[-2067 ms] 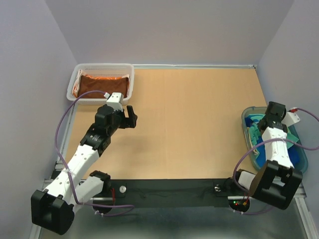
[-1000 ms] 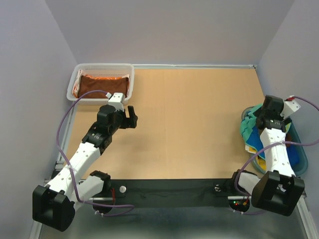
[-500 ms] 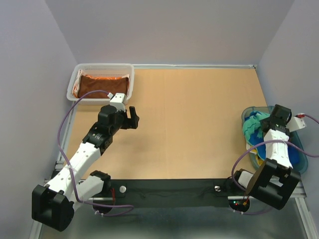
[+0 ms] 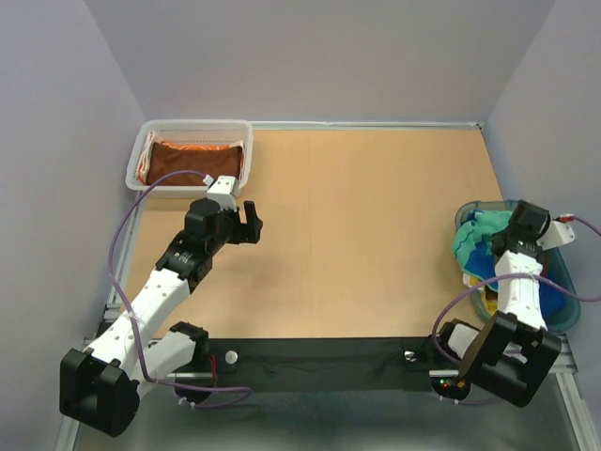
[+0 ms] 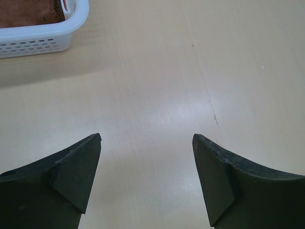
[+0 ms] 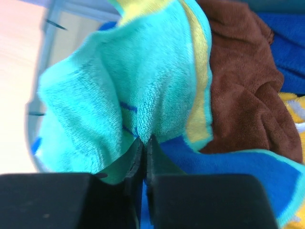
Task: Fold and stack the towels
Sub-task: Grab crumpled towel, then move the towel to the center of the board
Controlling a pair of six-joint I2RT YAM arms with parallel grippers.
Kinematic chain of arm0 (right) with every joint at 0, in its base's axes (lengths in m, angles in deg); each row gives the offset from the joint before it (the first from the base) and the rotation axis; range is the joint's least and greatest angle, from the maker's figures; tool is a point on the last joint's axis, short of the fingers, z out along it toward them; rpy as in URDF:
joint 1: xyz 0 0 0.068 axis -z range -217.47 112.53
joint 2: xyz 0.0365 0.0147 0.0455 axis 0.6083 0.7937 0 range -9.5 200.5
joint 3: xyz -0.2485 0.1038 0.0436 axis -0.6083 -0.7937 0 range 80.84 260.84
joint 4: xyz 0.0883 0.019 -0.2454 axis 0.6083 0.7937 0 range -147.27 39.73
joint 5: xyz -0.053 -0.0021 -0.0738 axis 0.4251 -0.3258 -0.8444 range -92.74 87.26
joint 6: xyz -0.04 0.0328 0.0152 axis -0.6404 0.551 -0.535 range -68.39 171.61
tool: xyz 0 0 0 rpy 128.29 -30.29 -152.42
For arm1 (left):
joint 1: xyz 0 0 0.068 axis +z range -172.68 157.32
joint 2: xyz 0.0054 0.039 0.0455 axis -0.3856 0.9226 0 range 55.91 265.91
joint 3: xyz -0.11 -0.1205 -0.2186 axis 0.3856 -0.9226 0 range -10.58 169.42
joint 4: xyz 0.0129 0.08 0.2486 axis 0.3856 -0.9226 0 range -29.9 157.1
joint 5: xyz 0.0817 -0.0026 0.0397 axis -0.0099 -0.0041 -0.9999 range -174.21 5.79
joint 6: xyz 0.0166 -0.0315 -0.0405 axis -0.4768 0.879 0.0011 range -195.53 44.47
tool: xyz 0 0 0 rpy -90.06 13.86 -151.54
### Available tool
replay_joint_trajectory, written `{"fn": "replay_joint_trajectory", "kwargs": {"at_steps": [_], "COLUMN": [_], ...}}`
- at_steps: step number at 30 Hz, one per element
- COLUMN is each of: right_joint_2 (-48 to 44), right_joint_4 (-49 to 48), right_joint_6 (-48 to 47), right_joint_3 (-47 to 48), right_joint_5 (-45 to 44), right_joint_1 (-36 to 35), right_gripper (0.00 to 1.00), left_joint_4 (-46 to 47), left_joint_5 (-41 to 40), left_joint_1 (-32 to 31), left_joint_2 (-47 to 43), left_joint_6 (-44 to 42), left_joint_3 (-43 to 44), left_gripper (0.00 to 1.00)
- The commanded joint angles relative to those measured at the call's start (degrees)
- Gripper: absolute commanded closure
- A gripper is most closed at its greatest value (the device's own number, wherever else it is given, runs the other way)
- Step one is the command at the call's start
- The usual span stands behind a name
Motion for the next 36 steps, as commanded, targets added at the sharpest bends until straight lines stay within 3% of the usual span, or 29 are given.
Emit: {"fn": "replay_joint_trajectory", "kwargs": {"at_steps": [1, 9, 16, 22, 25, 28, 32, 33, 35, 36], "right_joint_2": [-5.47, -7.33, -1.98, 8.55, 11.47, 11.05, 5.44, 4.46, 3.14, 3.31], "right_joint_4": [0.38, 3.63, 1.27, -2.16, -2.16, -2.08, -0.77, 0.02, 3.01, 4.07], "right_joint_6": [-1.38, -7.88, -9.47, -10.61, -10.17, -10.26, -12.80, -13.94, -14.91, -15.00], "right_joint_3": [5.92, 19.72, 33.08, 47.82, 50.67, 47.78, 31.36, 27.94, 22.40, 16.89], "right_joint_5": [0.49, 8.30, 28.16, 31.00, 31.87, 34.50, 41.26, 41.62, 41.11, 41.19], "right_joint_1": [0.08, -0.27, -3.78, -18.10, -24.43, -31.19, -41.47, -46.80, -52.98, -58.75], "right_gripper": [0.97, 1.00, 0.99, 0.99, 1.00, 0.99, 0.99, 0.98, 0.88, 0.72], "left_joint_4": [2.04, 2.13, 2.13, 1.87, 1.60, 1.51, 1.43, 1.43, 1.34, 1.34], "left_joint_5": [0.82, 0.38, 0.38, -0.67, -1.55, -2.08, -2.35, -2.17, -0.95, -0.68], "left_joint_1": [-0.24, -0.24, -0.24, -0.24, -0.24, -0.32, -0.24, -0.32, -0.32, -0.24], "left_joint_2": [-0.63, -0.55, -0.37, -0.54, -1.07, -1.69, -2.04, -1.95, -2.21, -2.30], "left_joint_6": [-0.59, -0.68, -0.68, -0.77, -0.68, -0.59, -0.42, -0.24, 0.37, 1.07], "left_joint_3": [1.33, 1.33, 1.33, 1.33, 1.24, 1.06, 1.06, 1.15, 1.15, 0.98], "left_gripper": [0.12, 0.12, 0.12, 0.12, 0.12, 0.12, 0.12, 0.12, 0.12, 0.12]}}
